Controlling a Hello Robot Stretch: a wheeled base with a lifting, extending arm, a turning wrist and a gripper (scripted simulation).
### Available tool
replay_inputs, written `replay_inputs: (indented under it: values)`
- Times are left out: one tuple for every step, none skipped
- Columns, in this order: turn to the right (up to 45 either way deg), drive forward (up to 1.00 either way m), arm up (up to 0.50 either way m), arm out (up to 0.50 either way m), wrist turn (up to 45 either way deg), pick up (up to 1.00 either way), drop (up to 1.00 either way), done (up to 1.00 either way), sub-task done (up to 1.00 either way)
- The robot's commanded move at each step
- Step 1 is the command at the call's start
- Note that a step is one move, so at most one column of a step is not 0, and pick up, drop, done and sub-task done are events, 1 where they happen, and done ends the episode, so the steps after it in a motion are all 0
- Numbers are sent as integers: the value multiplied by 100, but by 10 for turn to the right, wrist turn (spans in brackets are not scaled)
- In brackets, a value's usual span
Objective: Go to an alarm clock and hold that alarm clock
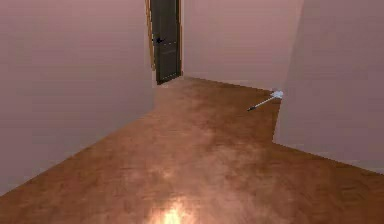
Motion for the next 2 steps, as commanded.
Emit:
replay_inputs:
  values:
    - [0, 100, 0, 0, 0, 0, 0, 0, 0]
    - [-30, 0, 0, 0, 0, 0, 0, 0, 0]
